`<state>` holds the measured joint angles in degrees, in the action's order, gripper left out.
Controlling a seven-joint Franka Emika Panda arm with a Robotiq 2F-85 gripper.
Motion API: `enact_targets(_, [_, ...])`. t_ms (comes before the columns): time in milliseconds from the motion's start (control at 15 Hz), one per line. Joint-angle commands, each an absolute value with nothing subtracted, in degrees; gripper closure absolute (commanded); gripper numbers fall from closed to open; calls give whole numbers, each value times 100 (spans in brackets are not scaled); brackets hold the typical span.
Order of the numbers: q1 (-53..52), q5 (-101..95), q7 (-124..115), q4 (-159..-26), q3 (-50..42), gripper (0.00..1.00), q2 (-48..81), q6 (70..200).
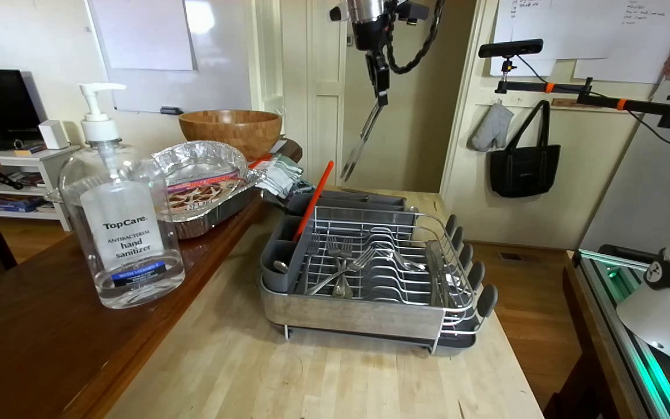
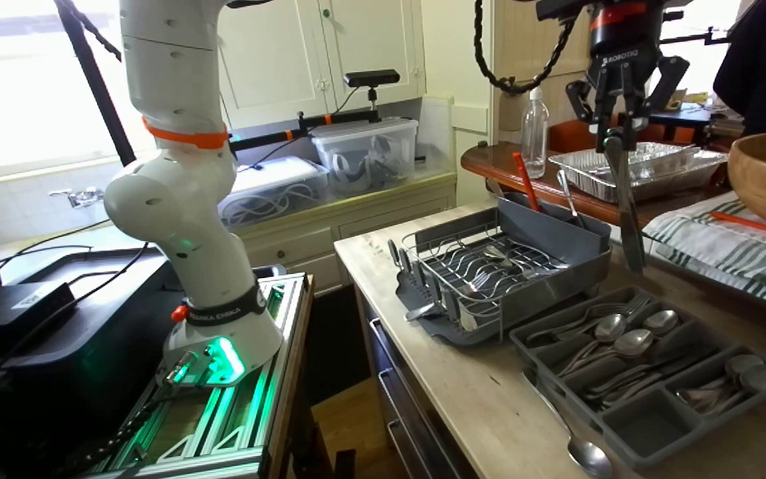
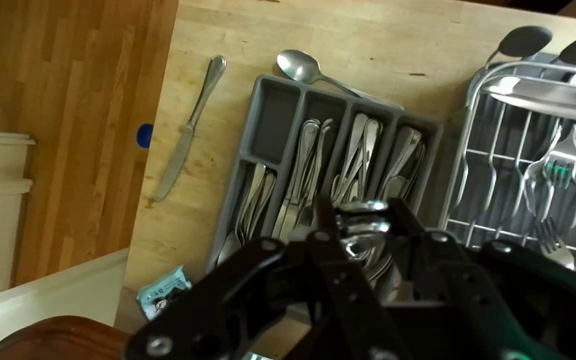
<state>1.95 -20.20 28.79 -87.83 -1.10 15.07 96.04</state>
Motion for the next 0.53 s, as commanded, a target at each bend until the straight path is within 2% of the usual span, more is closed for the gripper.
enact_targets(0, [432,-2031,2395,-9462,-258,93,1257,10635])
enact_targets(467, [749,-1609,1995,-10945,-437,93,957,12839])
